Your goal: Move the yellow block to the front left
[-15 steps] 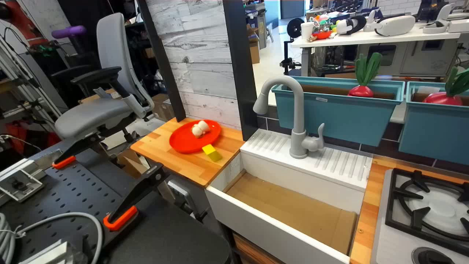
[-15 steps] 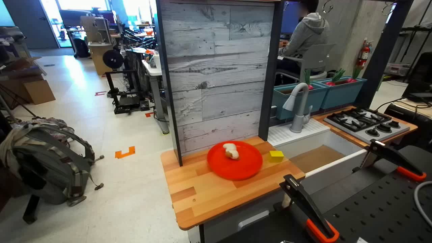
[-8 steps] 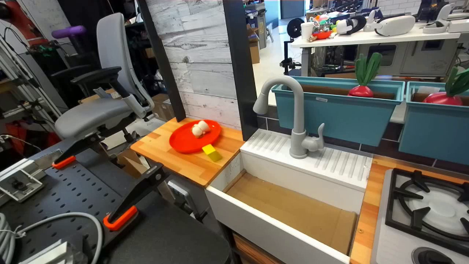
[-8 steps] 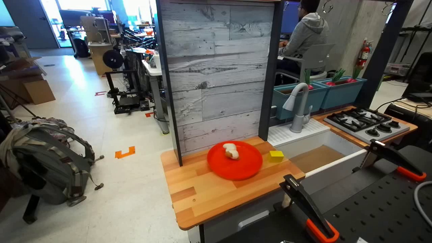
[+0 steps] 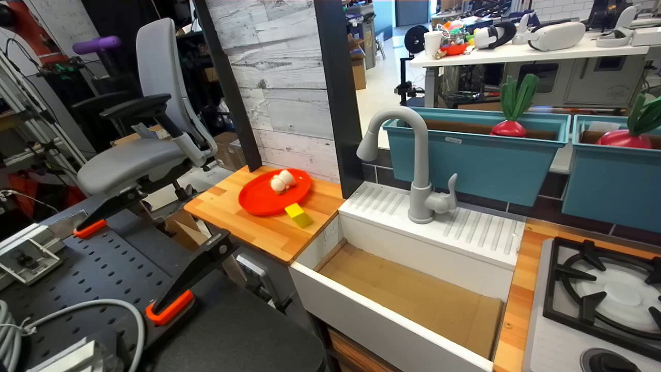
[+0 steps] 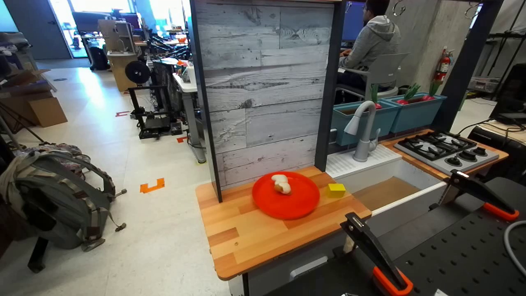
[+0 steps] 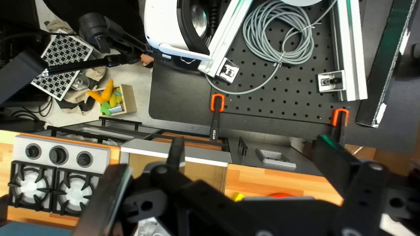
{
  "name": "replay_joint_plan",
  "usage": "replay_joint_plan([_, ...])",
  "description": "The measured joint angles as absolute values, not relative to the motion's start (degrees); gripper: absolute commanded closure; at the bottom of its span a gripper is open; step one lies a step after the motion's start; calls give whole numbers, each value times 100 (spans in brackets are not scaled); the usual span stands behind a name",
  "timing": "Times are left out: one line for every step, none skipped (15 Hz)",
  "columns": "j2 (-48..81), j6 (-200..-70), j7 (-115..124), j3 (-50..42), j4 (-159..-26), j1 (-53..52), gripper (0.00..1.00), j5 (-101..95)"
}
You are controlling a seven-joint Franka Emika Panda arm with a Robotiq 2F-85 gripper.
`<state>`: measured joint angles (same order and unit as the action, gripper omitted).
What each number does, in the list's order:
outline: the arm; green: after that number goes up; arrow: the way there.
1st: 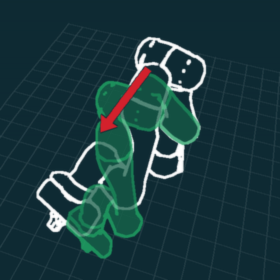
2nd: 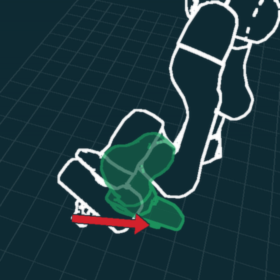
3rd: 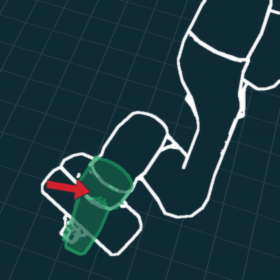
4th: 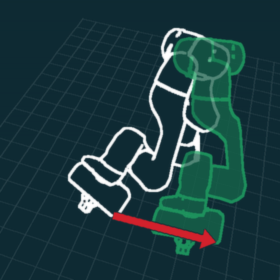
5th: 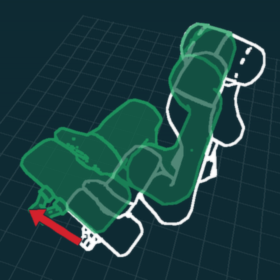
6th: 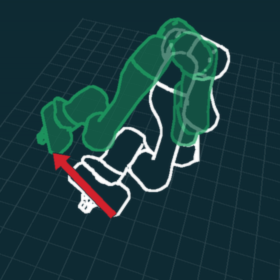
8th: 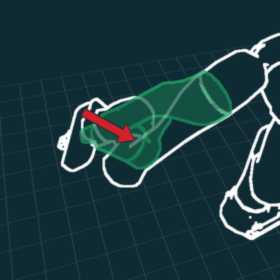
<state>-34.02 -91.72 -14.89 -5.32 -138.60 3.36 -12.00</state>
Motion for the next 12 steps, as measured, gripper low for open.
replay_joint_plan([-3402,-9172,-1489,-532,-13860,336,0,-1200])
replay_joint_plan([-3402,-9172,-1489,-532,-13861,335,0,-1200])
replay_joint_plan([-3400,-9199,-1419,-532,-13866,335,0,-1192])
replay_joint_plan([-3385,-9246,-1332,-532,-13880,334,0,-1188])
replay_joint_plan([-3335,-9380,-1237,-533,-13911,334,0,-1179])
replay_joint_plan([-3240,-9585,-1129,-537,-13954,334,0,-1170])
replay_joint_plan([-3094,-9855,-1013,-542,-14004,334,0,-1161])
replay_joint_plan([-2905,-10161,-901,-552,-14052,334,0,-1143])
replay_joint_plan([-2682,-10513,-808,-564,-14105,334,0,-1099])
replay_joint_plan([-2466,-10867,-734,-576,-14154,334,0,-1046])
replay_joint_plan([-2233,-11285,-680,-593,-14211,334,0,-950])
replay_joint_plan([-2012,-11698,-664,-614,-14272,334,0,-841])
